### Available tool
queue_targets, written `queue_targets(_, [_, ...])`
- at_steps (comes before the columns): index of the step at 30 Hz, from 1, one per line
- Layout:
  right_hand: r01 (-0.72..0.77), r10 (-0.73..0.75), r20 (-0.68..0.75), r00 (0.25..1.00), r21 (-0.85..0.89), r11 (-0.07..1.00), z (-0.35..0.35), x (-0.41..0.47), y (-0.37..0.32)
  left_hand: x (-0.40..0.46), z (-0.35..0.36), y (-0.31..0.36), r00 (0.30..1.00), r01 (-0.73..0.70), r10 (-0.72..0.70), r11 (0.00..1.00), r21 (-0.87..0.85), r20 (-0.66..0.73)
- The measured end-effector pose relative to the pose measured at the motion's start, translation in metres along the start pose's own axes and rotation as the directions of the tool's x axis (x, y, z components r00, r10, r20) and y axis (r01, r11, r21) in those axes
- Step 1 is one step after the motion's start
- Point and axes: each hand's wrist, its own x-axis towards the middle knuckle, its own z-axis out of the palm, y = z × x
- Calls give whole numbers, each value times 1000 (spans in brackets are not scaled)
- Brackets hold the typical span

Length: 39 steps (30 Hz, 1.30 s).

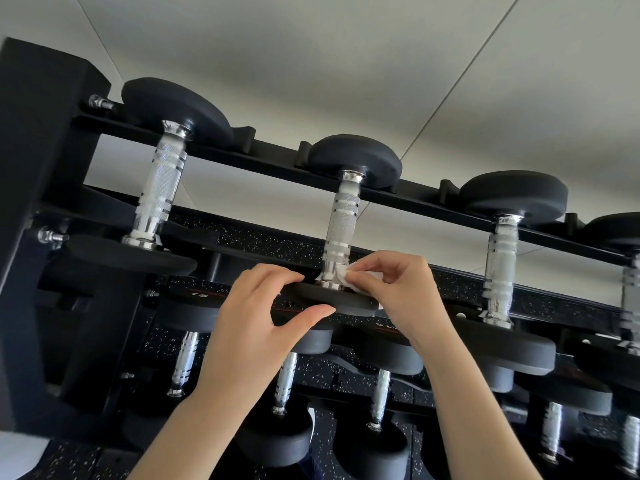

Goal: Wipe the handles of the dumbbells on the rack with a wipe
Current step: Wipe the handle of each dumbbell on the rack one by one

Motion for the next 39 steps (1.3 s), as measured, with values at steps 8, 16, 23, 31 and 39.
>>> queue_targets(8, [-75, 93, -102, 990, 173, 982, 11, -1, 2, 0, 1, 0, 1000, 1, -1, 1000, -11, -14])
queue_targets(16, [-12, 113, -294, 949, 323, 946, 21, 24, -14, 0, 1, -1, 1000, 2, -2, 1000, -18, -1])
queue_targets(23, [67, 123, -367, 922, 464, 883, 22, 58, -32, 1, 0, 0, 1000, 21, -21, 999, -28, 15])
queue_targets(31, [-34, 188, -149, 971, 690, 723, 23, 72, -18, 1, 0, -1, 999, 27, -27, 999, -32, 23])
queue_targets(39, [-147, 32, 154, 988, 833, 534, 20, 78, 1, 0, 3, -4, 1000, 26, -26, 999, -24, 17])
